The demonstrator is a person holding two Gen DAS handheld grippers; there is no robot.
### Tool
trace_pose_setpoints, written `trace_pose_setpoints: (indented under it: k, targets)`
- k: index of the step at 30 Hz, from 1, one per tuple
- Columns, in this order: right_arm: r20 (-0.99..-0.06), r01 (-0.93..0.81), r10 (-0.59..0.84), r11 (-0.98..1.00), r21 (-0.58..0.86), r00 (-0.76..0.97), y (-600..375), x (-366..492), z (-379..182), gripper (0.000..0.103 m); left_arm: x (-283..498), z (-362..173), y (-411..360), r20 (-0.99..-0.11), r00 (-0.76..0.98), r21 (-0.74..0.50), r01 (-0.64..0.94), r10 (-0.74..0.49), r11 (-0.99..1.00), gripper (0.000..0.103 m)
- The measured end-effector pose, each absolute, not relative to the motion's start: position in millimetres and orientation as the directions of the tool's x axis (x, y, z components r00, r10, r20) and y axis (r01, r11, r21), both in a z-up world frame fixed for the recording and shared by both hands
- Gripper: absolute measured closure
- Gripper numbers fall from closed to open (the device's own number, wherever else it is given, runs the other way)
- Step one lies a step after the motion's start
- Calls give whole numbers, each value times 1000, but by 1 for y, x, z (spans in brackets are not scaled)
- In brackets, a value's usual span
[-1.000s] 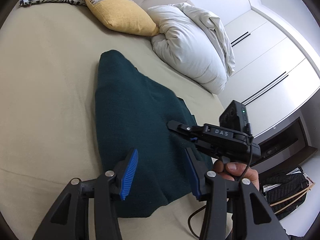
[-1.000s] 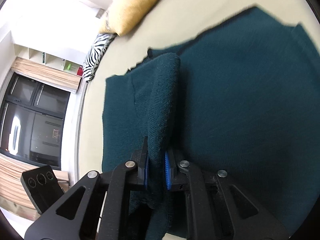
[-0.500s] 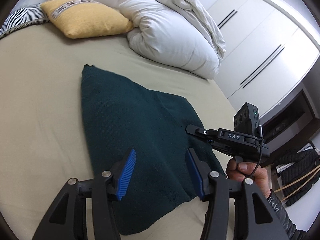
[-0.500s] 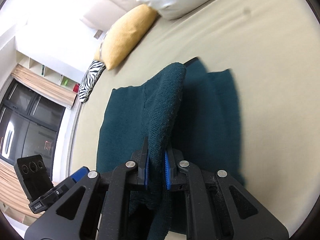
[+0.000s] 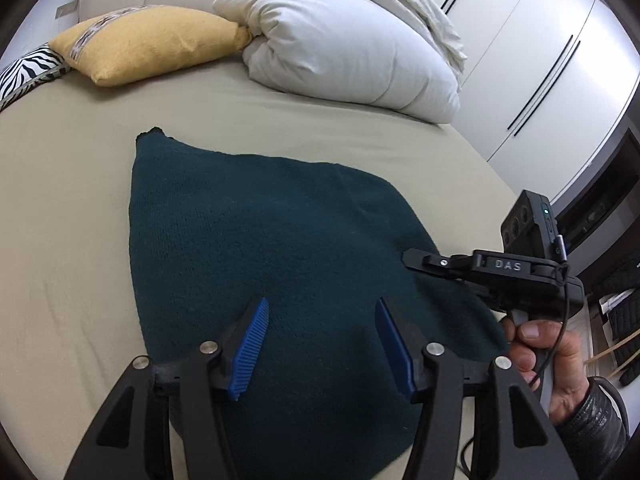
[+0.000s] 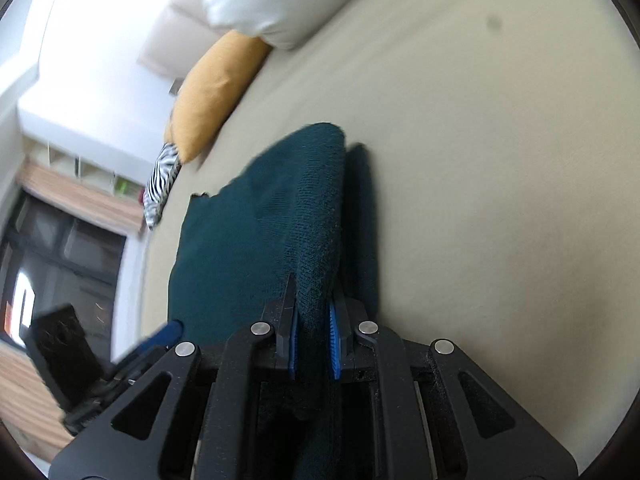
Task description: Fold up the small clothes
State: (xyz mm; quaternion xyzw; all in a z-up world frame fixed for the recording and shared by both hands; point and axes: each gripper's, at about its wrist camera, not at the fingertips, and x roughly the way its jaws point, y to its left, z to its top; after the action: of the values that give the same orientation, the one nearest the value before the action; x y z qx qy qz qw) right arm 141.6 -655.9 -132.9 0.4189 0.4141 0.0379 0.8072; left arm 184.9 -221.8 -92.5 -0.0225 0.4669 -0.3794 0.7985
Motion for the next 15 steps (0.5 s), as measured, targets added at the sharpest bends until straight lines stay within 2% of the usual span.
trace_pose_setpoints:
  k: [3,8,9,11,12,15]
  targets:
    - [-602,268,422,621,737,678,-658,137,-142,93,187,-101,-224,-737,280,-373,592,-615,715,45]
    - [-658,279,379,687,671,650,-648,133,-128,88,187,-100,-225,-743,279,-360,599,-608,715,44]
    - [-691,298,339,718,628,638,-644,130,-117,79,187,-100,-224,-742,278,-361,600,-610,713,44]
    - [-749,364,199,777,513,632,-638,113,-90,77,186,-101,-223,-742,278,-358,604,-610,712,45]
    - [-731,356,166,788,502,662,-633,100,-73,77,185,-101,-224,-742,280,-356,605,-609,712,44]
    - [-662,248,189,826,507,726,-608,79,-38,77,184,-101,-226,-749,292,-345,596,-595,725,44]
